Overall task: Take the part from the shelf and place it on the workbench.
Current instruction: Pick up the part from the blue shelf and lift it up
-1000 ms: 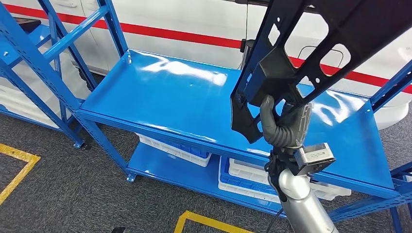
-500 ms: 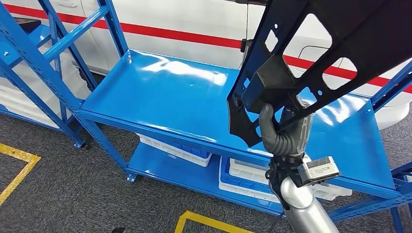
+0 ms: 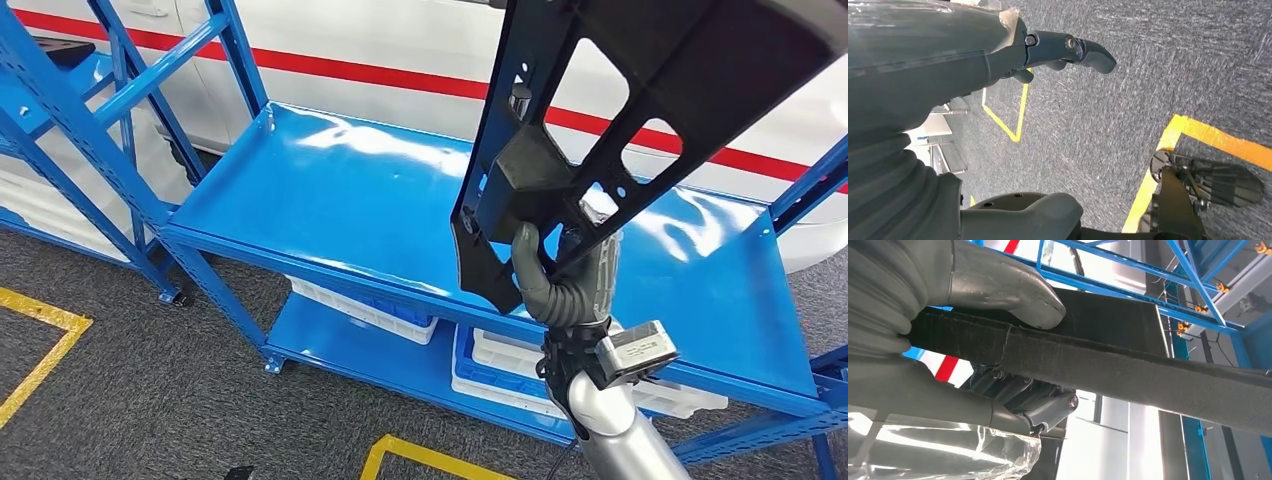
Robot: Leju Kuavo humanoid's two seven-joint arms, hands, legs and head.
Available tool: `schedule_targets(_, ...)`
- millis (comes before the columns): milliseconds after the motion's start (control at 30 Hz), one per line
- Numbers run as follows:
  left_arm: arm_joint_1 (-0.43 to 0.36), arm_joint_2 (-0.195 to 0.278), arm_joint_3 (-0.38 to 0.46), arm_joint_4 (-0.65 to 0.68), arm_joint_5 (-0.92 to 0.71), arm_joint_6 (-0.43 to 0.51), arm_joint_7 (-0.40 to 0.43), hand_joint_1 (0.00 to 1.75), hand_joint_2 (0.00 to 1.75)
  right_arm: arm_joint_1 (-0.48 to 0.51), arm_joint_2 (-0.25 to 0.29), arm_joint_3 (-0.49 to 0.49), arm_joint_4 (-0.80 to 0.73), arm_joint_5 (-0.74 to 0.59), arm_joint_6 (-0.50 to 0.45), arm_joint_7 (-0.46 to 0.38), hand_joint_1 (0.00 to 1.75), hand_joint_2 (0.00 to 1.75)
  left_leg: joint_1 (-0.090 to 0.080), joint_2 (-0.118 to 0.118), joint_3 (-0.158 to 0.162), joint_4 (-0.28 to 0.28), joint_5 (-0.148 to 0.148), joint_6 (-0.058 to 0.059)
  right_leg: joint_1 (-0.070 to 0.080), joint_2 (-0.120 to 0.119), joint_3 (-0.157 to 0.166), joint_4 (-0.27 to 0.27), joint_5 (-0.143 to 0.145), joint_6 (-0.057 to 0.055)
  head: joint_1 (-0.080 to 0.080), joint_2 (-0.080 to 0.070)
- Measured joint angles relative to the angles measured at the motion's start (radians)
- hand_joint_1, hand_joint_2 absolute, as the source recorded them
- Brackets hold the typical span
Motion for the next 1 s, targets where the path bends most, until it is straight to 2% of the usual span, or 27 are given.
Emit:
schedule_targets(33,0.0,0.001,0.001,0.0,0.0,-0.001,0.0,0.0,1.75,-0.001,0.001,0.002,0.002,-0.004,0.002,0.002,1.75,1.75,-0.002,0.0,-0.001,0.001,0.001,-0.008,0.002,0.003,0.011,-0.025,0.008,-0.009,-0.001,0.0)
schedule_targets(100,-0.001,0.001,0.003,0.0,0.0,-0.004,0.0,0.0,1.75,-0.003,0.003,0.004,0.009,-0.015,0.006,0.007,1.75,1.75,0.0,-0.001,-0.003,-0.001,0.005,-0.02,0.007,0.006,0.01,-0.026,0.012,-0.035,-0.003,0.0)
schedule_targets(167,-0.002,0.001,0.006,0.0,0.0,-0.004,0.0,0.0,1.75,-0.008,0.006,0.005,0.017,-0.023,0.01,0.01,1.75,1.75,0.006,0.0,-0.011,0.016,-0.01,-0.028,0.006,0.006,0.008,-0.026,0.016,-0.055,-0.003,0.0)
schedule_targets(200,-0.003,0.001,0.007,0.0,0.0,-0.004,0.0,0.0,1.75,-0.01,0.007,0.005,0.02,-0.025,0.012,0.01,1.75,1.75,0.007,0.001,-0.026,0.049,-0.033,-0.03,0.006,0.006,0.007,-0.027,0.019,-0.065,-0.004,0.0)
schedule_targets(267,-0.003,0.001,0.009,0.0,0.0,-0.005,0.0,0.0,1.75,-0.014,0.01,0.006,0.026,-0.026,0.014,0.011,1.75,1.75,0.007,0.001,-0.079,0.17,-0.101,-0.033,0.011,0.005,0.004,-0.027,0.022,-0.078,-0.004,0.0)
schedule_targets(300,-0.003,0.001,0.009,0.0,0.0,-0.005,0.0,0.0,1.75,-0.014,0.011,0.007,0.029,-0.027,0.014,0.011,1.75,1.75,0.007,0.001,-0.109,0.235,-0.128,-0.033,0.016,0.005,0.001,-0.027,0.023,-0.082,-0.004,0.0)
schedule_targets(333,-0.003,0.002,0.009,0.0,0.0,-0.005,0.0,0.0,1.75,-0.015,0.012,0.008,0.032,-0.028,0.014,0.012,1.75,1.75,0.006,0.001,-0.128,0.277,-0.14,-0.03,0.021,0.004,-0.001,-0.027,0.024,-0.084,-0.004,0.0)
schedule_targets(367,-0.002,0.002,0.01,0.0,0.0,-0.005,0.0,0.0,1.75,-0.014,0.012,0.01,0.035,-0.031,0.014,0.014,1.75,1.75,0.004,0.001,-0.129,0.283,-0.133,-0.025,0.026,0.004,-0.002,-0.027,0.025,-0.086,-0.004,0.0)
schedule_targets(400,-0.002,0.002,0.01,0.0,0.0,-0.005,0.0,0.0,1.75,-0.014,0.012,0.011,0.038,-0.034,0.015,0.016,1.75,1.75,0.001,0.001,-0.11,0.249,-0.11,-0.018,0.031,0.004,-0.002,-0.027,0.026,-0.087,-0.004,0.0)
schedule_targets(433,-0.002,0.002,0.01,0.0,0.0,-0.004,0.0,0.0,1.75,-0.014,0.012,0.012,0.04,-0.038,0.015,0.018,1.75,1.75,-0.004,0.002,-0.074,0.185,-0.077,-0.007,0.035,0.005,-0.002,-0.027,0.027,-0.088,-0.004,0.0)
schedule_targets(500,-0.004,0.004,0.01,0.0,0.002,0.0,0.0,0.0,1.75,-0.012,0.011,0.013,0.042,-0.044,0.014,0.021,1.75,1.75,-0.016,0.008,-0.008,0.063,-0.036,0.014,0.041,0.004,-0.002,-0.027,0.028,-0.087,-0.002,0.0)
schedule_targets(533,-0.004,0.004,0.011,0.0,0.003,0.002,0.0,0.0,1.75,-0.01,0.011,0.013,0.043,-0.046,0.014,0.022,1.75,1.75,-0.022,0.011,0.009,0.03,-0.029,0.021,0.042,0.003,-0.003,-0.027,0.029,-0.086,-0.002,0.0)
schedule_targets(600,-0.004,0.005,0.011,0.0,0.006,0.006,0.0,0.0,1.75,-0.004,0.01,0.015,0.046,-0.049,0.01,0.023,1.75,1.75,-0.029,0.015,0.013,0.015,-0.025,0.027,0.041,-0.001,-0.005,-0.028,0.032,-0.08,-0.003,0.0)
schedule_targets(667,-0.004,0.005,0.011,0.0,0.009,0.007,0.0,0.0,1.75,0.001,0.01,0.015,0.047,-0.051,0.004,0.025,1.75,1.75,-0.024,0.017,0.015,0.0,-0.012,0.032,0.041,-0.003,-0.015,-0.017,0.025,-0.074,-0.003,0.0)
schedule_targets(733,-0.004,0.005,0.012,0.0,0.01,0.007,0.0,0.0,1.75,0.004,0.01,0.014,0.05,-0.051,-0.003,0.026,1.75,1.75,-0.017,0.019,0.015,-0.012,0.0,0.036,0.04,-0.005,-0.048,0.054,-0.017,-0.074,0.0,0.0)
schedule_targets(800,-0.003,0.005,0.013,0.0,0.012,0.007,0.0,0.0,1.75,0.012,0.01,0.014,0.056,-0.05,-0.006,0.027,1.75,1.75,-0.017,0.019,0.007,-0.012,0.005,0.037,0.032,-0.005,-0.1,0.179,-0.075,-0.073,0.002,0.0)
schedule_targets(833,-0.001,0.004,0.013,0.0,0.013,0.006,0.0,0.0,1.75,0.018,0.01,0.015,0.059,-0.05,-0.004,0.025,1.75,1.75,-0.017,0.019,0.003,-0.012,0.007,0.035,0.027,-0.005,-0.117,0.225,-0.092,-0.068,0.003,0.0)
schedule_targets(867,0.0,0.004,0.013,0.0,0.013,0.006,0.0,0.0,1.75,0.023,0.009,0.014,0.061,-0.051,-0.002,0.021,1.75,1.75,-0.016,0.019,0.0,-0.011,0.009,0.033,0.022,-0.005,-0.118,0.237,-0.094,-0.059,0.003,0.0)
schedule_targets(900,0.001,0.003,0.014,0.0,0.013,0.005,0.0,0.0,1.75,0.028,0.009,0.014,0.063,-0.051,0.001,0.014,1.75,1.75,-0.014,0.019,-0.002,-0.011,0.011,0.03,0.017,-0.006,-0.098,0.209,-0.08,-0.046,0.004,0.0)
schedule_targets(933,0.002,0.002,0.014,0.0,0.013,0.005,0.0,0.0,1.75,0.03,0.009,0.013,0.064,-0.05,0.004,0.006,1.75,1.75,-0.013,0.019,-0.003,-0.009,0.012,0.027,0.01,-0.007,-0.061,0.146,-0.055,-0.033,0.004,0.0)
schedule_targets(967,0.002,0.002,0.015,0.0,0.013,0.003,0.0,0.0,1.75,0.032,0.009,0.013,0.064,-0.047,0.007,-0.002,1.75,1.75,-0.012,0.019,-0.004,-0.007,0.013,0.021,0.004,-0.007,-0.023,0.075,-0.035,-0.023,0.004,0.0)
schedule_targets(1000,0.002,0.002,0.015,0.0,0.013,0.002,0.0,0.0,1.75,0.033,0.01,0.012,0.064,-0.044,0.011,-0.009,1.75,1.75,-0.013,0.018,-0.006,-0.005,0.013,0.015,0.002,-0.006,0.008,0.016,-0.018,-0.02,0.004,0.0)
